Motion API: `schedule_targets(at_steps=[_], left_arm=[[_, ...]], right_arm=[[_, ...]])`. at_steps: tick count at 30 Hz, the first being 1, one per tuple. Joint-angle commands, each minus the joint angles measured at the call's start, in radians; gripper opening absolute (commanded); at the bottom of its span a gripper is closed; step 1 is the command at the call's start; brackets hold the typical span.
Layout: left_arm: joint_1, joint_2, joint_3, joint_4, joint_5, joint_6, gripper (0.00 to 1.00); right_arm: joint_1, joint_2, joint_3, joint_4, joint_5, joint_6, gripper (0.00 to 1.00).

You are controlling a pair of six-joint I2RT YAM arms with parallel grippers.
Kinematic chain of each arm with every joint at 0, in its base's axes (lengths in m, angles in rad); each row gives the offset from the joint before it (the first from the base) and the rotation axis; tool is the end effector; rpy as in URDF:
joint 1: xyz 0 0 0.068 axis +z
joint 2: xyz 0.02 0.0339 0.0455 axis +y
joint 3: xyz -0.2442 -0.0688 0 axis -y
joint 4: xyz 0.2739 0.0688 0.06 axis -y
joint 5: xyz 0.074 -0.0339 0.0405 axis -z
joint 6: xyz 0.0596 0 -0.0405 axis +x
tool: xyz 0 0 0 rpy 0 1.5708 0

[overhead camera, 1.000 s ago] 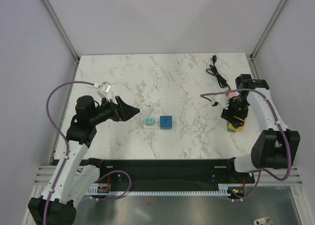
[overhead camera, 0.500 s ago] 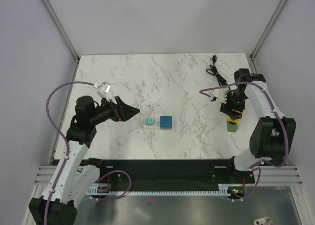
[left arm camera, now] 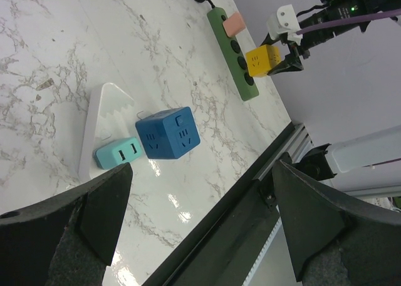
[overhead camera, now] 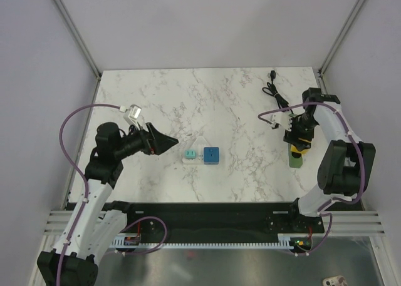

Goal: Insert the plug

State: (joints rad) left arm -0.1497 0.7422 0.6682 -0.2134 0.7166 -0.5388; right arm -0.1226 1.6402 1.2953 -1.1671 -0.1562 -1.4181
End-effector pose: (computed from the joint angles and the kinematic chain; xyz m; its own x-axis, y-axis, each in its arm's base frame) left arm 0.2232 -0.0733 0.2844 -0.6179 -0.2981 -0.7276 0.4873 0.5810 -0.6519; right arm 0.3215 -0.0303 0.1883 -0.2611 -0.9515 -0.1624 -0.9623 0.2700 -0.0345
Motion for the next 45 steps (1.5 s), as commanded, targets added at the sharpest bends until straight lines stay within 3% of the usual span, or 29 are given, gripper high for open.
schedule_targets(at_steps=[1,11,45], left_arm=[[0.009,-0.021,-0.005,0.046,0.024,-0.021,1.0],[0.01,-0.027,-0.007,0.046,0.021,-0.021,1.0],[0.012,-0.009,0.001,0.046,0.043,-0.021,1.0]], right_arm=[[-0.02,-0.069,-0.056,-0.003,-0.009,-0.065,0.0],[-0.009,-0.14,-0.093,-0.011,-0.031,-0.068,0.0],[0.034,-0.155,-0.131,-0.037,-0.029,-0.047,0.0]])
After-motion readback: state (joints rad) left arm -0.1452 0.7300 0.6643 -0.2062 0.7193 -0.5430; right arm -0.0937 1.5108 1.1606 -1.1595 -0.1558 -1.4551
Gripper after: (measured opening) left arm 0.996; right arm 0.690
